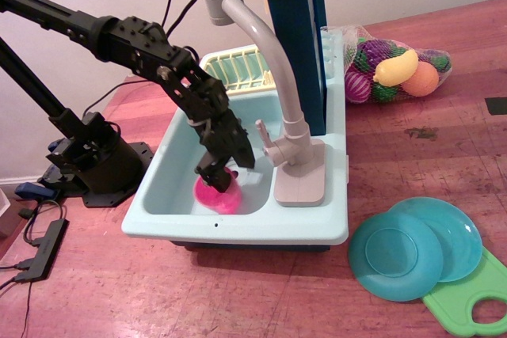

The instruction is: Flip cup upright

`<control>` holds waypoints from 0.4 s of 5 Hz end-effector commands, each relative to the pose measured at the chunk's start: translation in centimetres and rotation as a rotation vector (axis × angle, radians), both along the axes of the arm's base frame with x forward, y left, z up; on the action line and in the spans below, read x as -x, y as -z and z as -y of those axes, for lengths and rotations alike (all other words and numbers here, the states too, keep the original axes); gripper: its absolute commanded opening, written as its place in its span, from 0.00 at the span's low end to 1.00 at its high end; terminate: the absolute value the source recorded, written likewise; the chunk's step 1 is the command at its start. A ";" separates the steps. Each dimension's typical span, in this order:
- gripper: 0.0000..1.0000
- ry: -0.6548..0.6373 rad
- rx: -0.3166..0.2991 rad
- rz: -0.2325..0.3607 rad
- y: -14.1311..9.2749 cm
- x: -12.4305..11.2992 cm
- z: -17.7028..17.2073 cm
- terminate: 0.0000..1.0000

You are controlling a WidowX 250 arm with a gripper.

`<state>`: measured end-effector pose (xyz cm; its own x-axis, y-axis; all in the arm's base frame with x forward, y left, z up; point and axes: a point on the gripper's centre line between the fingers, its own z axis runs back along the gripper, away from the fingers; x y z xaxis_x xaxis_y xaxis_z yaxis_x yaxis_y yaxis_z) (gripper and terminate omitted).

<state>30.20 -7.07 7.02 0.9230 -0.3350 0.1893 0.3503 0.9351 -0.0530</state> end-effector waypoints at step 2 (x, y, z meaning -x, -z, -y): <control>0.00 -0.098 0.029 0.048 -3.5 -0.7 -0.8 0.00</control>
<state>30.45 -6.21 10.02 0.9527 -0.2396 0.1871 0.2566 0.9638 -0.0725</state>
